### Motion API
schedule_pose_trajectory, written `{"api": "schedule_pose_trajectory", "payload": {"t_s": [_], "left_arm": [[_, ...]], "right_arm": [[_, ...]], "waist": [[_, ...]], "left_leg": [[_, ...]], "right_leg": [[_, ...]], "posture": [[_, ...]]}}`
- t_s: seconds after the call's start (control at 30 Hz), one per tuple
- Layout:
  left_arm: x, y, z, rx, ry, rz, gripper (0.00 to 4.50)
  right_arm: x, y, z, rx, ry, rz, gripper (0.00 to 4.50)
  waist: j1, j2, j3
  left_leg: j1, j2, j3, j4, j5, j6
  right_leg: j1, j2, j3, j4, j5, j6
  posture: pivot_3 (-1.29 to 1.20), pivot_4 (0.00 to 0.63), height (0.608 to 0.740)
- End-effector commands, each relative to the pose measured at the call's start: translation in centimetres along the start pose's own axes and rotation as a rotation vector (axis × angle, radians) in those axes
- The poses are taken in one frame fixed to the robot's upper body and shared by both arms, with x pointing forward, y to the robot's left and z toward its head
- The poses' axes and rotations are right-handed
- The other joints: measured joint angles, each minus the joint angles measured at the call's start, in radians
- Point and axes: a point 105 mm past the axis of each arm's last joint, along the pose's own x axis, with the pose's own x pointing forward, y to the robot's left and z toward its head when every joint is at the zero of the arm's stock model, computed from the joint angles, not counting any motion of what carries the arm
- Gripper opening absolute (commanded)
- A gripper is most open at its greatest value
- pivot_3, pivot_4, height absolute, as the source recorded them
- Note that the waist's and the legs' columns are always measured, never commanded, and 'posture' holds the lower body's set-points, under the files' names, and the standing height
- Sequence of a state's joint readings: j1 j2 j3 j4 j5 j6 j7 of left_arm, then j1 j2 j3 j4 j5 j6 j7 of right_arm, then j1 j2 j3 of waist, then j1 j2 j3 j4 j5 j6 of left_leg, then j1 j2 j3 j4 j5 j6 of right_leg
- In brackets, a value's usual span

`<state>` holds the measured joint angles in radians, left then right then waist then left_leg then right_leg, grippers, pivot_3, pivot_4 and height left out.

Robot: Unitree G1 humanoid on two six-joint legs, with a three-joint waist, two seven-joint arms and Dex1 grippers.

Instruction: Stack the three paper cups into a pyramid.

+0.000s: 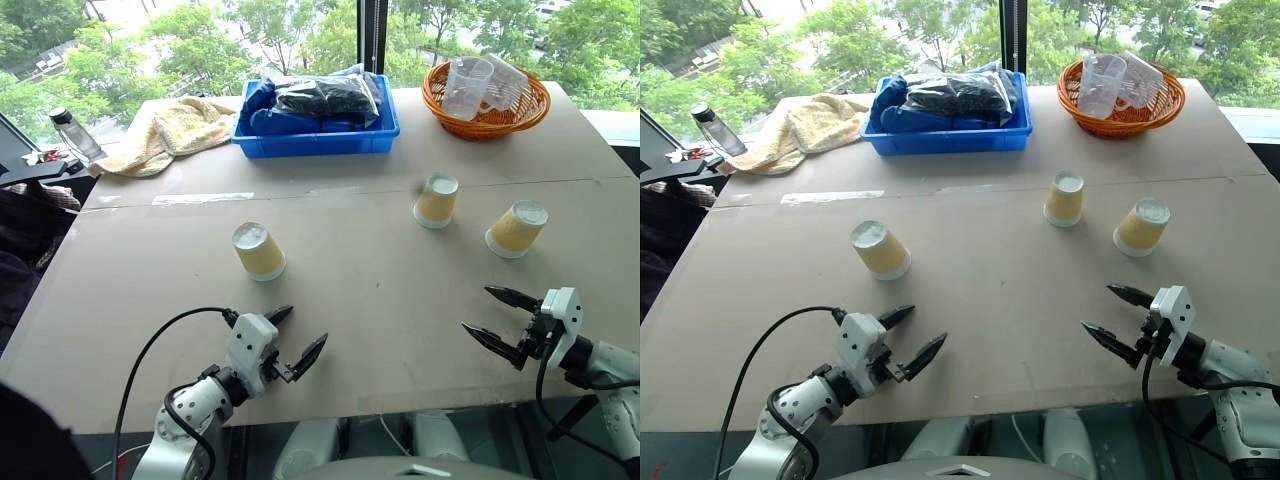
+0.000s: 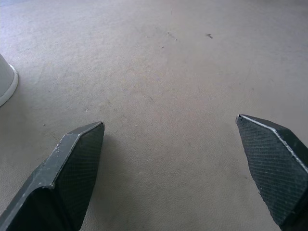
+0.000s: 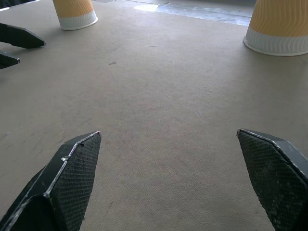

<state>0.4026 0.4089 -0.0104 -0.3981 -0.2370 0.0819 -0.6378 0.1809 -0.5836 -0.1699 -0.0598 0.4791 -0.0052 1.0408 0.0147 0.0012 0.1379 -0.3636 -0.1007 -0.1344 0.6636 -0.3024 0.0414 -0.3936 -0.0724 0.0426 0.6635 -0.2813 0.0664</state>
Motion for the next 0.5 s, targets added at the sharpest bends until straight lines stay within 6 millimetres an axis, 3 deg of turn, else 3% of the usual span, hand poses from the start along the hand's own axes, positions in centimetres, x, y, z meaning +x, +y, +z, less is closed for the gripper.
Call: {"api": "schedule_pose_trajectory", "payload": {"t_s": [0.03, 0.5], "left_arm": [[-0.2, -0.4, 0.7, 0.012, -0.021, -0.032, 4.50], [-1.4, 0.2, 1.2, -0.004, -0.084, -0.073, 4.50]], "right_arm": [[-0.2, 0.0, 0.9, -0.034, -0.023, -0.001, 4.46], [-0.1, 0.7, 1.1, 0.026, -0.051, 0.030, 4.46]], "waist": [[0.000, 0.000, 0.000], [0.000, -0.001, 0.001]], "left_leg": [[0.000, 0.000, 0.000, 0.000, 0.000, 0.000], [0.000, 0.000, 0.000, 0.000, 0.000, 0.000]], "right_leg": [[0.000, 0.000, 0.000, 0.000, 0.000, 0.000], [0.000, 0.000, 0.000, -0.001, 0.000, 0.000]], "posture": [[0.00, 0.150, 0.740], [0.00, 0.150, 0.740]]}}
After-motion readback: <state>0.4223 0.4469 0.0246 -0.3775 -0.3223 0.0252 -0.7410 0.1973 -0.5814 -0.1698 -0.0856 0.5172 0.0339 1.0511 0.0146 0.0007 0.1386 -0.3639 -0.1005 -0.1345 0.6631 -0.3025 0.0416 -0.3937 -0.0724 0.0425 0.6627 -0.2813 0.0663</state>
